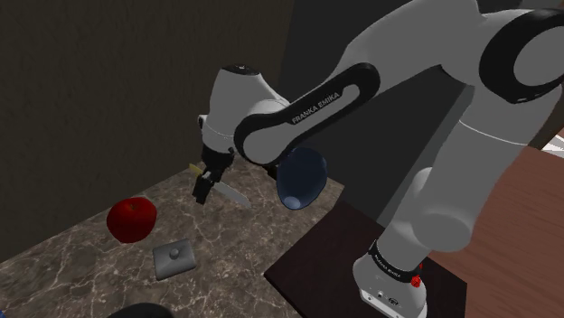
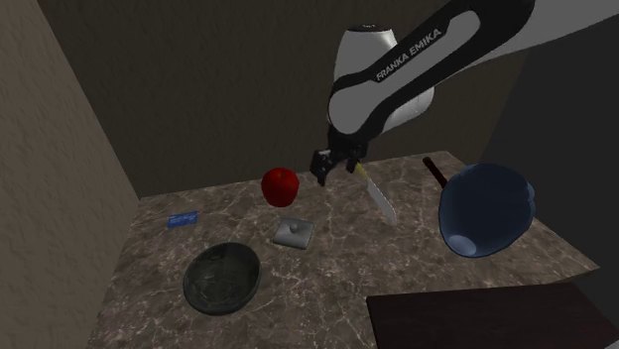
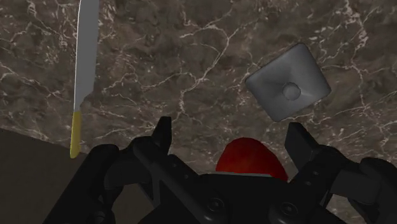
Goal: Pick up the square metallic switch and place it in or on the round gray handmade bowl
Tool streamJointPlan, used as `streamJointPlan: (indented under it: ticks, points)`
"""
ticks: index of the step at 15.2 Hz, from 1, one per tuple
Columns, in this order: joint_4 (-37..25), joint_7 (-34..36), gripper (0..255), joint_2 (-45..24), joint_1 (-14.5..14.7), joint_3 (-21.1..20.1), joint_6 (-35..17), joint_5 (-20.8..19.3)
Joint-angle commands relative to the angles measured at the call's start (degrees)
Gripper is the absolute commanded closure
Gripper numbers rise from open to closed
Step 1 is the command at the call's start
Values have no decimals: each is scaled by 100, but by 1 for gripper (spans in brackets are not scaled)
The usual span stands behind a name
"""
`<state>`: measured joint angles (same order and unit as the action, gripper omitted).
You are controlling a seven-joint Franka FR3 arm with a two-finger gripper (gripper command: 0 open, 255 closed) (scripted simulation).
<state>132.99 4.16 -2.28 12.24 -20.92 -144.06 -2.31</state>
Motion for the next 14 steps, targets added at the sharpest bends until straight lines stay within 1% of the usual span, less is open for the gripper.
streamJointPlan:
  ticks: [1,5,9,10,14]
  points:
    - [-176,138,0,-401,96,-57,-205,-316]
    - [-625,452,0,-1208,409,-32,-490,-998]
    - [-1147,698,0,-1989,829,109,-680,-1609]
    - [-1256,733,0,-2137,918,143,-708,-1712]
    - [-1350,852,0,-2426,1025,284,-894,-1882]
